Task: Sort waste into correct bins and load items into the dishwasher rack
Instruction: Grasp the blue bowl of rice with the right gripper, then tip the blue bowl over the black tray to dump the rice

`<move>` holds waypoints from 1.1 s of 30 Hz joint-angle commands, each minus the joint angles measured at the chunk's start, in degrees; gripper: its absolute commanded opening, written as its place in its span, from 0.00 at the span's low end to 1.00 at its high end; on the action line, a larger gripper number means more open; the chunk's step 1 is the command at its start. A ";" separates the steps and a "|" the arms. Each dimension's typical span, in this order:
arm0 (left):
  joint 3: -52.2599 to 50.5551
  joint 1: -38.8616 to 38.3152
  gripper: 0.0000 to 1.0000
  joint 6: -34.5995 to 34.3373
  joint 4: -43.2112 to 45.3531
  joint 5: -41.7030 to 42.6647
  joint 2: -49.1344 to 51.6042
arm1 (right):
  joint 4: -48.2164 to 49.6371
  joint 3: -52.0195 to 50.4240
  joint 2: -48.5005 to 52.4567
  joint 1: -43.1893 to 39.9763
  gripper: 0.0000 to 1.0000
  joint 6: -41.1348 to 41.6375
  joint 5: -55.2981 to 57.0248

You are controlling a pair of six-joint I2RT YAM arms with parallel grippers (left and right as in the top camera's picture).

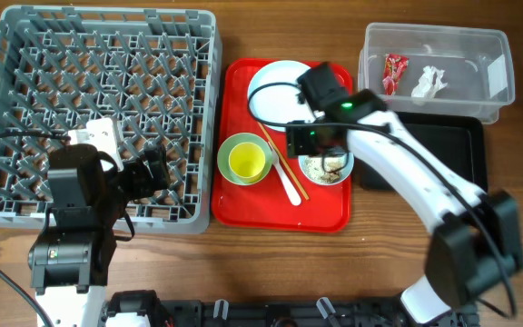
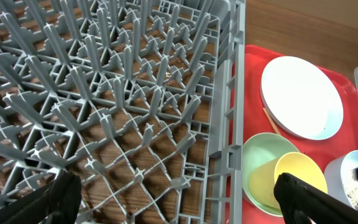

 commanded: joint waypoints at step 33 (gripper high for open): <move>1.01 0.11 1.00 -0.31 0.15 0.87 -0.15 | -5.97 3.65 -3.10 -23.06 0.04 -16.28 -27.50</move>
